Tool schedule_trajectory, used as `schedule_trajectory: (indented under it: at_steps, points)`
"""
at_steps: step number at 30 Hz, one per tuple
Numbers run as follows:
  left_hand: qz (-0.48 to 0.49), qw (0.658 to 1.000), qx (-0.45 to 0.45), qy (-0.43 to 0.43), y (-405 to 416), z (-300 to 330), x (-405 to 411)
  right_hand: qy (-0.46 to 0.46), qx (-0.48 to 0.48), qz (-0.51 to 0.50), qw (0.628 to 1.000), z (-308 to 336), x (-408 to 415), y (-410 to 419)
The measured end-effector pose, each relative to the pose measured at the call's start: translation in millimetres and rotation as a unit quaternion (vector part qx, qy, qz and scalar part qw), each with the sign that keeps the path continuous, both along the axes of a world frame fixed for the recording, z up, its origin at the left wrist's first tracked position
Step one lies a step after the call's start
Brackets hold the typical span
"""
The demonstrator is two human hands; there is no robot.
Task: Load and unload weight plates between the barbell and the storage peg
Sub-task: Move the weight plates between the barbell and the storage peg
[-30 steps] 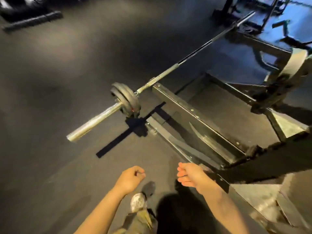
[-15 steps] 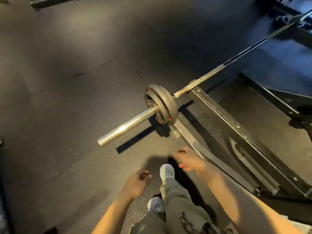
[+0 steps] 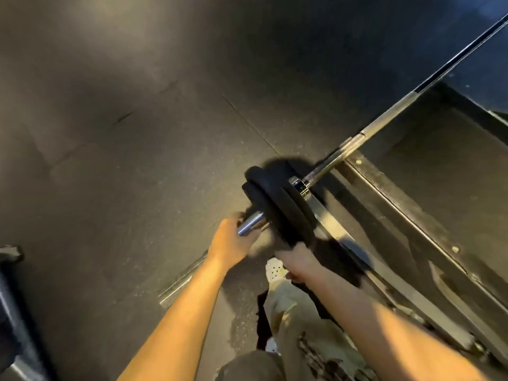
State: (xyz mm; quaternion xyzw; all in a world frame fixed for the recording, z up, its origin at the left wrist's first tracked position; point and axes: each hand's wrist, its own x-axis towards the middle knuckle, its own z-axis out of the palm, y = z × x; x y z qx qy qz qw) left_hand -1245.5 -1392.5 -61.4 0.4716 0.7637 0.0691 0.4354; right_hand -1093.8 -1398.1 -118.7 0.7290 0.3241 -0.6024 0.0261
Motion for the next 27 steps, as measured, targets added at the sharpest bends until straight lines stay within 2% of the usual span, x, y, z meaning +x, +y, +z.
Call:
schedule_trajectory:
  at_steps: [7, 10, 13, 15, 20, 23, 25, 27]
  points:
    - [0.003, 0.999, -0.002, -0.038, 77.3, -25.3, 13.4, -0.044, -0.025, 0.114, 0.992, -15.5, -6.2, 3.1]
    - [0.001, 0.997, -0.042, -0.058, 83.4, -27.5, 10.7, -0.067, -0.026, 0.143, 0.987, -19.4, -5.2, 5.4]
    - [-0.047, 0.995, -0.076, -0.037, 83.3, -37.4, 2.9, -0.096, -0.025, 0.183, 0.978, -20.1, -6.5, 0.6]
    - [-0.032, 0.993, -0.093, -0.063, 87.7, -38.4, 0.6, -0.126, 0.028, 0.202, 0.971, -21.3, -5.8, -9.3]
    - [0.075, 0.976, -0.092, -0.183, 107.4, -46.0, -0.7, -0.174, 0.139, 0.243, 0.944, -11.1, -3.5, -24.1]
    - [0.097, 0.968, -0.120, -0.197, 115.0, -55.4, -11.3, -0.205, 0.211, 0.250, 0.922, 0.8, -7.2, -24.4]
    - [0.079, 0.971, -0.132, -0.184, 117.2, -64.2, -21.1, -0.229, 0.248, 0.287, 0.896, 4.5, -12.2, -21.1]
    - [0.067, 0.973, -0.122, -0.183, 117.9, -65.0, -23.9, -0.280, 0.294, 0.328, 0.853, 4.5, -14.4, -16.1]
